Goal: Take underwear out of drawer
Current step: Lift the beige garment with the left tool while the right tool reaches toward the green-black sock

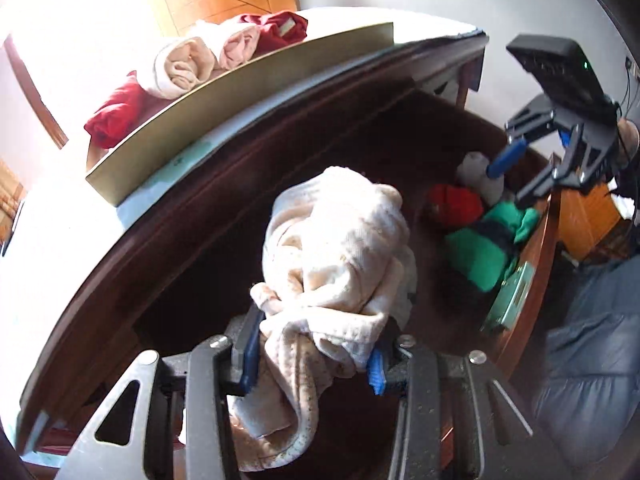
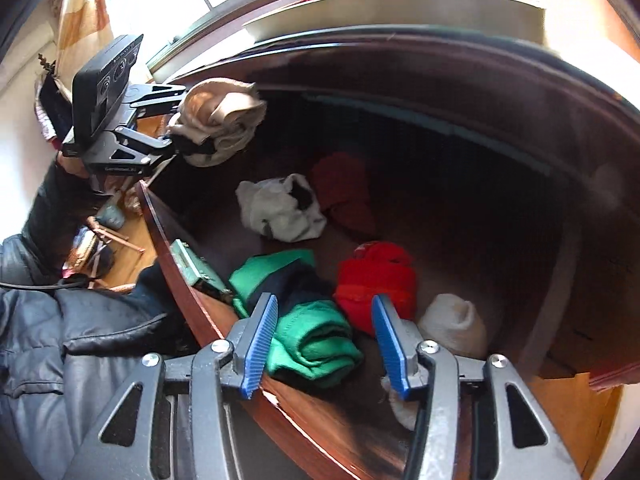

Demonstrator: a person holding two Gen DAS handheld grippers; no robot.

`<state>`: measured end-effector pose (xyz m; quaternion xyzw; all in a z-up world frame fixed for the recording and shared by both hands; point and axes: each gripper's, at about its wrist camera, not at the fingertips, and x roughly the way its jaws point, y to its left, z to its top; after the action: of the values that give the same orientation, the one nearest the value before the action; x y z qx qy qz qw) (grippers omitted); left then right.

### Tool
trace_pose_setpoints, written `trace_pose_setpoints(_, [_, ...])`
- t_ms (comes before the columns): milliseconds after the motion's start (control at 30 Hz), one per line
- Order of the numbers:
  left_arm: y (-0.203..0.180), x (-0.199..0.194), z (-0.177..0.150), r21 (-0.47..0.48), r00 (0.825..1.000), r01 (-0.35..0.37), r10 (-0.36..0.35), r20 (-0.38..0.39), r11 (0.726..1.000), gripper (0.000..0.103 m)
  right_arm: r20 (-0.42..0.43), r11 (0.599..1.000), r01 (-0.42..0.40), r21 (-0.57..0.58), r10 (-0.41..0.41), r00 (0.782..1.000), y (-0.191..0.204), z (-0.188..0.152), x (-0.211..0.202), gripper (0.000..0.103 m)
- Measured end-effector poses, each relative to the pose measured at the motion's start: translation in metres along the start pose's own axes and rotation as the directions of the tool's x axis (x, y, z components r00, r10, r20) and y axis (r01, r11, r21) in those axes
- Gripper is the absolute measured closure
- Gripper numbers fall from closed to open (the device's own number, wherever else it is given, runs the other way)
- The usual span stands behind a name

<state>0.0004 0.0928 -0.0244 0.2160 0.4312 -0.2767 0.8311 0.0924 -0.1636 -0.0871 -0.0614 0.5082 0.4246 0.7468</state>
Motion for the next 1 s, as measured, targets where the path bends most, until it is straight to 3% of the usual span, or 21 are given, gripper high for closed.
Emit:
trace_pose_setpoints(133, [0.004,0.002,0.003,-0.049,1.0,0.02,-0.019,0.02,0.999,0.063,-0.083,0.999,-0.035,-0.007,0.035,0.996,0.003,0.003,0.014,0.053])
trace_pose_setpoints(400, [-0.01,0.027,0.005,-0.095,0.998,0.051,-0.048,0.034,0.994,0.063,-0.162,0.991,-0.12,0.053,0.127,0.978,-0.009,0.001,0.035,0.077])
trace_pose_setpoints(467, [-0.01,0.028,0.005,-0.105,0.998,0.053,-0.049,0.039,0.993,0.063,-0.142,0.991,-0.129,0.035,0.133,0.981,-0.004,0.001,0.033,0.085])
trace_pose_setpoints(600, [-0.009,0.03,0.006,-0.13,0.997,0.057,-0.05,0.055,0.99,0.063,-0.049,0.991,-0.132,-0.004,0.131,0.99,0.009,0.006,0.019,0.089])
trace_pose_setpoints(833, [-0.005,0.032,0.006,-0.178,0.996,0.057,-0.044,0.074,0.982,0.063,0.106,1.0,-0.024,0.002,0.023,0.994,0.003,0.028,-0.006,0.09])
trace_pose_setpoints(933, [-0.006,0.036,0.004,-0.19,0.996,0.065,-0.051,0.075,0.98,0.063,0.109,0.999,0.043,0.019,-0.045,0.993,-0.005,0.031,-0.003,0.091])
trace_pose_setpoints(1000, [-0.006,0.038,0.003,-0.195,0.996,0.064,-0.05,0.075,0.979,0.063,0.069,0.998,0.054,0.038,-0.057,0.996,-0.013,0.031,0.002,0.09])
